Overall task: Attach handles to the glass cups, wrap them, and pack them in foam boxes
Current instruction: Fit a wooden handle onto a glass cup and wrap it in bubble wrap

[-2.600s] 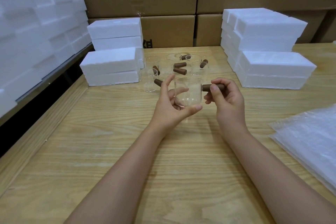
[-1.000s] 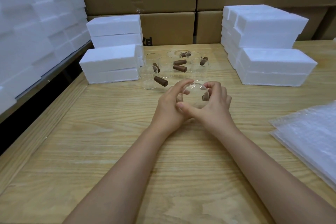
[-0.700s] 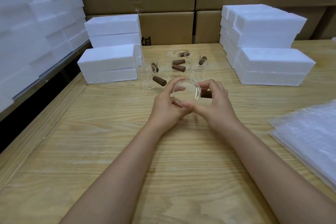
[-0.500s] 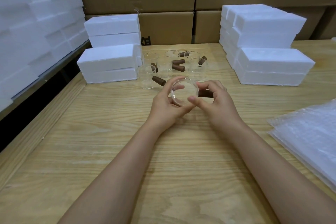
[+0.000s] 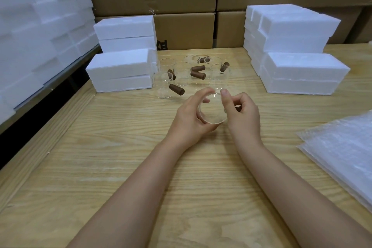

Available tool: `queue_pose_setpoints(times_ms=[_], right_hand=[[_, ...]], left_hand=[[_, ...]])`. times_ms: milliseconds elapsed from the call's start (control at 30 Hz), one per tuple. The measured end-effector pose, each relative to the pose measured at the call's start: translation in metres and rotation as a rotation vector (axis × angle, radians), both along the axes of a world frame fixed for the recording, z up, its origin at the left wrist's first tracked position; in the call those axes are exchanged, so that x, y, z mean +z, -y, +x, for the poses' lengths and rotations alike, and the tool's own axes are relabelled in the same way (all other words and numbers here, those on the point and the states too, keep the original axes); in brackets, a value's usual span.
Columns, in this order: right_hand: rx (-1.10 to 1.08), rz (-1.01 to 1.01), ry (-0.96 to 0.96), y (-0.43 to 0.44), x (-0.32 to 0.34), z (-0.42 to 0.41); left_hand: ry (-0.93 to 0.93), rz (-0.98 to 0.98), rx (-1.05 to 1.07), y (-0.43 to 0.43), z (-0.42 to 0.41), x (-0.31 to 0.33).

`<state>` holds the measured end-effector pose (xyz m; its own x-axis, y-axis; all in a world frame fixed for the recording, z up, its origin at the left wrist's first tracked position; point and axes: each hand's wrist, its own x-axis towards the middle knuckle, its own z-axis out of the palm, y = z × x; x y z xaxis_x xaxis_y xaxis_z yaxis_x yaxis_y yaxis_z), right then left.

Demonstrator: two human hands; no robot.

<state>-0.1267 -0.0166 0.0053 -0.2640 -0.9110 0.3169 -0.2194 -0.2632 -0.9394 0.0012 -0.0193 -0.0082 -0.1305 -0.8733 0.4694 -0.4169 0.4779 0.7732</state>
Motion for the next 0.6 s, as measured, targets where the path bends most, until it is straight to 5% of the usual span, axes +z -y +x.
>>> queue_pose_setpoints(times_ms=[600], right_hand=[[-0.141,0.001,-0.382,-0.010,-0.006,0.015]], left_hand=[[-0.029,-0.004,0.071,-0.003,-0.002,0.000]])
